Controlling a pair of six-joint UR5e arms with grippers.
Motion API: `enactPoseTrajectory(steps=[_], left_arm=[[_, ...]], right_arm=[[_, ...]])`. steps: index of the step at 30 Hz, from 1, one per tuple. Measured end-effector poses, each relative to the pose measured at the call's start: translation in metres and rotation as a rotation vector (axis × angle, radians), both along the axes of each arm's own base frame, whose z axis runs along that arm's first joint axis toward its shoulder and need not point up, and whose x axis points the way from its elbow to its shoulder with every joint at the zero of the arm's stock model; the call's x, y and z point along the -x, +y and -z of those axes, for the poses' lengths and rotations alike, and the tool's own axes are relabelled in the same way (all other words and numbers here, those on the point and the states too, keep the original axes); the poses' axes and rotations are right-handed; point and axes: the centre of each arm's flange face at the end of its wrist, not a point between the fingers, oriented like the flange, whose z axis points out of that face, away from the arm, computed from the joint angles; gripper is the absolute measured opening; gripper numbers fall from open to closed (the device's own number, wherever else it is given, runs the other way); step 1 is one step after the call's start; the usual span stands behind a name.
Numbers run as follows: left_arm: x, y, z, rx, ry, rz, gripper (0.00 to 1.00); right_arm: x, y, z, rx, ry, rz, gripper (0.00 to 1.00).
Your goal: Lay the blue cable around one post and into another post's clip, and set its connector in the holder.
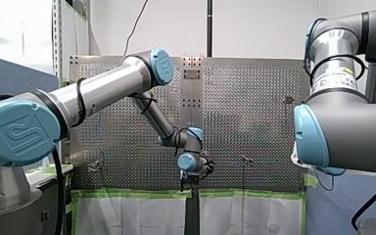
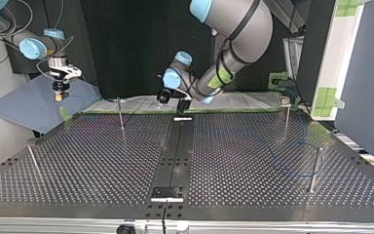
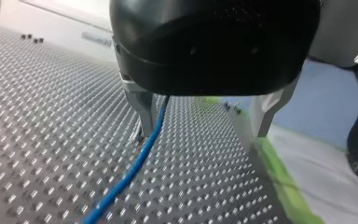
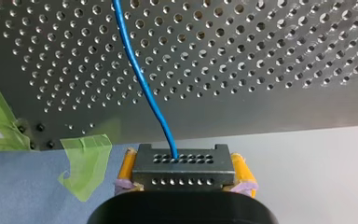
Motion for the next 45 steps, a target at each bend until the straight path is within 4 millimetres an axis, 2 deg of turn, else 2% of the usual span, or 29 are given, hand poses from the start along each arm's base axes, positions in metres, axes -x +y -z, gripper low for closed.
enactPoseTrajectory(steps=[7,14,19,26,31,37,45], left_arm=[[0.016,-0.003,-0.013,-0.031,-0.007,0.036,1.0],[0.021,0.003,-0.042,0.024,-0.046,-0.002,1.0],[0.028,0.002,-0.058,0.036,-0.083,0.006,1.0],[0.058,-0.003,-0.075,-0.003,-0.091,0.059,1.0],[0.084,-0.006,-0.069,-0.032,-0.066,0.104,1.0],[0.119,-0.015,-0.057,-0.022,-0.042,0.128,1.0],[0.138,-0.055,-0.076,0.087,-0.086,0.115,1.0]], right_arm=[[-0.012,-0.004,-0.004,-0.002,0.026,-0.023,0.0],[-0.043,-0.004,-0.007,-0.018,0.065,-0.074,0.0],[-0.047,-0.003,-0.007,-0.033,0.063,-0.073,0.0],[-0.046,-0.003,-0.007,-0.036,0.054,-0.068,0.0],[-0.046,-0.003,-0.006,-0.038,0.05,-0.067,0.0],[-0.046,-0.003,-0.006,-0.041,0.045,-0.065,0.0],[-0.045,-0.003,-0.005,-0.045,0.041,-0.063,0.0]])
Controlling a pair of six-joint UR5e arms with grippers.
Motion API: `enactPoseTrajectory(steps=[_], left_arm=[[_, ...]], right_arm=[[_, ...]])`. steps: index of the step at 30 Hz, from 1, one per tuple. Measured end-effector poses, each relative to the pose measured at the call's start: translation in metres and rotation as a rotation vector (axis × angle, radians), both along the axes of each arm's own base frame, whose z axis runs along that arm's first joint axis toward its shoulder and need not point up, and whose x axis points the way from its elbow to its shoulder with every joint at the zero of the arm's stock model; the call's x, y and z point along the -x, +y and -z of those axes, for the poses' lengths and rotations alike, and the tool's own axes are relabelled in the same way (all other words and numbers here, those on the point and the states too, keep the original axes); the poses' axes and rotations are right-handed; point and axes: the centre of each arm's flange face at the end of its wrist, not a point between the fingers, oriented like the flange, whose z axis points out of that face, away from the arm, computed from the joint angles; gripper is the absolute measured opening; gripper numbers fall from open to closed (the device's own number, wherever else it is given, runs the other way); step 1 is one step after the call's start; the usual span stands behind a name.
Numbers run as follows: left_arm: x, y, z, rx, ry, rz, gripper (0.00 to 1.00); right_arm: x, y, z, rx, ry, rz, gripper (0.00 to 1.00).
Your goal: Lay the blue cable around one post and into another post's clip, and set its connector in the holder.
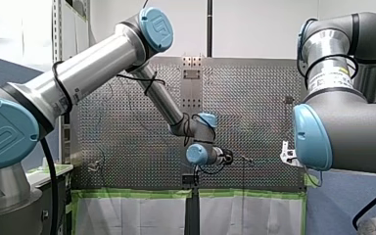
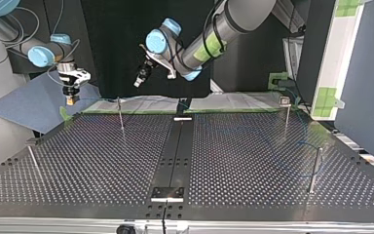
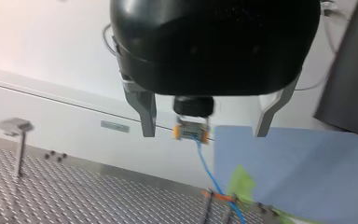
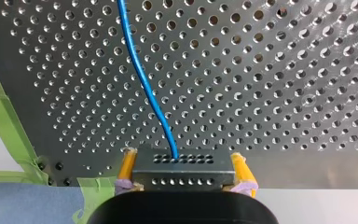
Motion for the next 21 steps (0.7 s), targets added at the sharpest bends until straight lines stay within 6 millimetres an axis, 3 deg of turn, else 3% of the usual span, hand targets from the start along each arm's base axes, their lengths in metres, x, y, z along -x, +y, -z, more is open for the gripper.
enactPoseTrajectory(steps=[7,21], left_arm=[[0.003,-0.022,-0.006,0.06,0.013,-0.007,1.0],[-0.02,-0.028,0.036,0.061,0.146,-0.031,1.0]], right_arm=[[0.0,0.0,0.0,0.001,-0.002,0.001,0.0],[0.0,0.0,0.001,0.001,-0.003,-0.002,0.0]])
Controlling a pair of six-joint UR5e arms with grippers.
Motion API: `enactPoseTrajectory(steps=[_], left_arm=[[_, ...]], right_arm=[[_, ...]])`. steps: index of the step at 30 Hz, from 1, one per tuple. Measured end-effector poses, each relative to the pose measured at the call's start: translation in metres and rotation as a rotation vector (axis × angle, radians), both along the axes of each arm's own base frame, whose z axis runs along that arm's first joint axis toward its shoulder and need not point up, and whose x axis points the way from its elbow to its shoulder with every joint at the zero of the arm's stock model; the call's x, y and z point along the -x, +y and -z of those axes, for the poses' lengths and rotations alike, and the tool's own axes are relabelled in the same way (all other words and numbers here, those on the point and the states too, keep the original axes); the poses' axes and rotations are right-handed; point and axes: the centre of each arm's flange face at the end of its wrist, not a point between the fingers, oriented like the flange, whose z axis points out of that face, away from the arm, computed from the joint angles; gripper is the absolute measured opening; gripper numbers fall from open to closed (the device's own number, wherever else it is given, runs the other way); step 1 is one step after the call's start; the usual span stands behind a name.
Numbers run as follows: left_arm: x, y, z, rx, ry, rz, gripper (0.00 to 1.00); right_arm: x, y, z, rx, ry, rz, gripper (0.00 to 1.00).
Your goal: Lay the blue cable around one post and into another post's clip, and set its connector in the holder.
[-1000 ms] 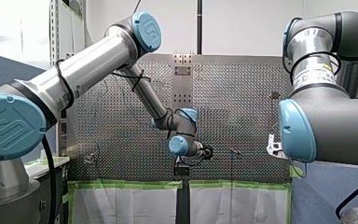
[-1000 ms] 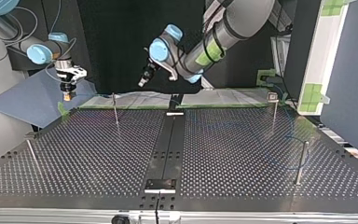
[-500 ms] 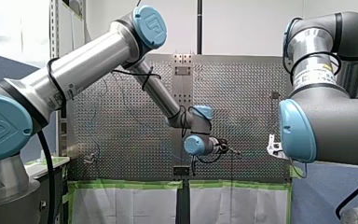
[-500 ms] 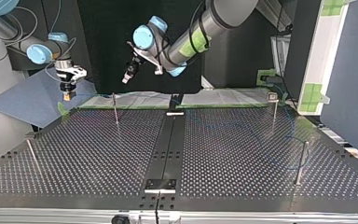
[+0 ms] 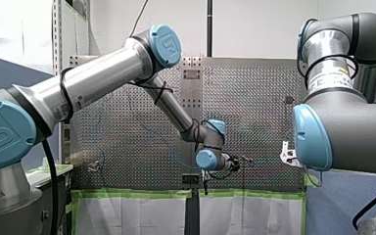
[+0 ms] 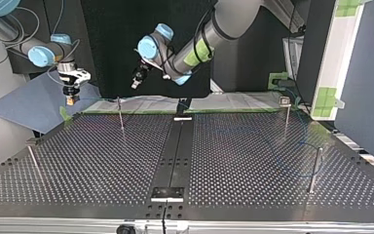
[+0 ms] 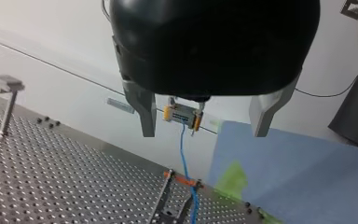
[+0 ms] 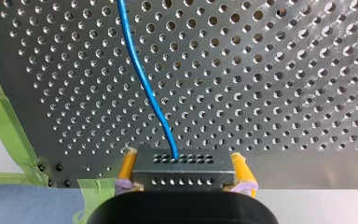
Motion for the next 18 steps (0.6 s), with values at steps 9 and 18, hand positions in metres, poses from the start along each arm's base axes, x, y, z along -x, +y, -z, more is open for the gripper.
enactPoseTrajectory(steps=[9,18], left_arm=[[-0.015,-0.014,-0.017,-0.044,-0.023,0.038,1.0],[-0.023,-0.018,-0.031,-0.118,-0.057,0.013,1.0]], right_arm=[[0.0,0.0,0.001,0.0,-0.002,0.0,0.0],[0.0,0.0,0.001,0.002,-0.006,-0.001,0.0]])
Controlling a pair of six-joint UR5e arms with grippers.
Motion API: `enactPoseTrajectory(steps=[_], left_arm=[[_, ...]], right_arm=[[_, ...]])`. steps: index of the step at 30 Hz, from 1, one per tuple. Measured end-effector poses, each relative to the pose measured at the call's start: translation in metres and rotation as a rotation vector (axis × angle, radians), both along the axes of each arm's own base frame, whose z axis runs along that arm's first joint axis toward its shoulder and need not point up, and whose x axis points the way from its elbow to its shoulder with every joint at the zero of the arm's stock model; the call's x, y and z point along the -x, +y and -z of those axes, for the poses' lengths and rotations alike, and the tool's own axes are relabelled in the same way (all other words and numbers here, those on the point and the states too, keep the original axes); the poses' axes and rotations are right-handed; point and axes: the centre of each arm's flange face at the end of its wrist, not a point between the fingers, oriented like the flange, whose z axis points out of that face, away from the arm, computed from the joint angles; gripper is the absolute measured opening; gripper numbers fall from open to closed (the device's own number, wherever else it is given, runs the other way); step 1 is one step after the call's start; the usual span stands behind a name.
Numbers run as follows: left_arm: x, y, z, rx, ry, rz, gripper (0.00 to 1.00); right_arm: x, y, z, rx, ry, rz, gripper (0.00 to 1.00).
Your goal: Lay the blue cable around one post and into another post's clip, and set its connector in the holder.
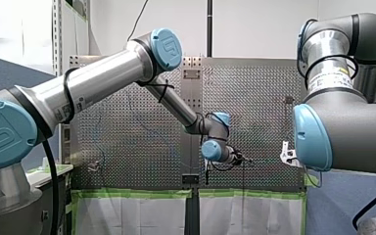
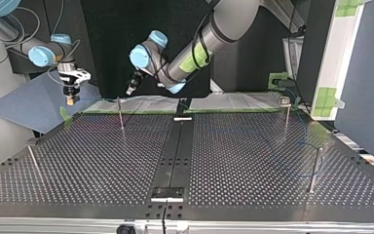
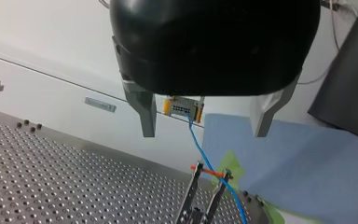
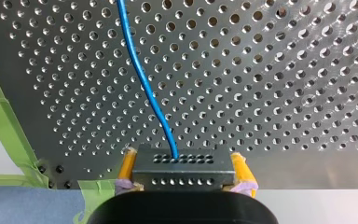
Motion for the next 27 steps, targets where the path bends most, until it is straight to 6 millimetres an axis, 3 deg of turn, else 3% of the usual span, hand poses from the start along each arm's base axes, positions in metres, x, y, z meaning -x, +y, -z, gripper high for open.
enactPoseTrajectory(steps=[11,27], left_arm=[[0.004,0.013,0.005,-0.148,0.006,-0.032,1.0],[0.004,0.02,0.006,-0.181,0.021,-0.064,1.0]], right_arm=[[0.0,0.001,0.001,-0.006,-0.001,0.0,0.0],[0.0,0.001,0.001,-0.005,-0.001,0.0,0.0]])
